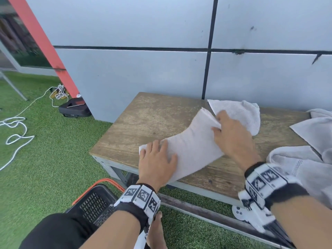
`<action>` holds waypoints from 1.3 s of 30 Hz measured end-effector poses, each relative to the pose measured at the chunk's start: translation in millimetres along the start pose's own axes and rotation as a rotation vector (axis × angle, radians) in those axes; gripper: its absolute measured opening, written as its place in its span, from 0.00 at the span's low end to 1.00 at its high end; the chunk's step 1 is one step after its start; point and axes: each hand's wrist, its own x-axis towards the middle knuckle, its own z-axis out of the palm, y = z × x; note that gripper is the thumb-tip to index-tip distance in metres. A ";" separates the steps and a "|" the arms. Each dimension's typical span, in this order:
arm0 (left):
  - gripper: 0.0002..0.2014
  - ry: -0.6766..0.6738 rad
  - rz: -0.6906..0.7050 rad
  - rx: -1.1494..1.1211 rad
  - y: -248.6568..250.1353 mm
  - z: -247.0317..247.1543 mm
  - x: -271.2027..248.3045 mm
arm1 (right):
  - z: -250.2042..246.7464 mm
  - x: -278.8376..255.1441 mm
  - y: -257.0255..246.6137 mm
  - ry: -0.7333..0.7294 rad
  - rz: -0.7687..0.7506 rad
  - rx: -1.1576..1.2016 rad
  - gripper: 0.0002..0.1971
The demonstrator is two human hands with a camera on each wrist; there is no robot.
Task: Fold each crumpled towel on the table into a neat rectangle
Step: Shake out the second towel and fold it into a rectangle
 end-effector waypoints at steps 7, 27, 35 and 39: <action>0.19 0.027 -0.119 -0.109 -7.9 -13.0 -18.5 | 0.6 33.2 -27.7 -0.022 -0.198 0.032 0.12; 0.15 -0.195 -0.194 -0.829 4.7 -45.1 -75.6 | 31.9 -119.4 7.3 -0.609 -0.281 0.019 0.47; 0.21 -0.246 -0.178 -1.165 24.0 -70.4 -65.6 | 31.8 -123.7 10.5 -0.492 -0.261 0.144 0.43; 0.23 -0.192 -0.144 -1.044 22.3 -62.9 -63.5 | 33.9 -119.5 12.6 -0.412 -0.242 0.244 0.20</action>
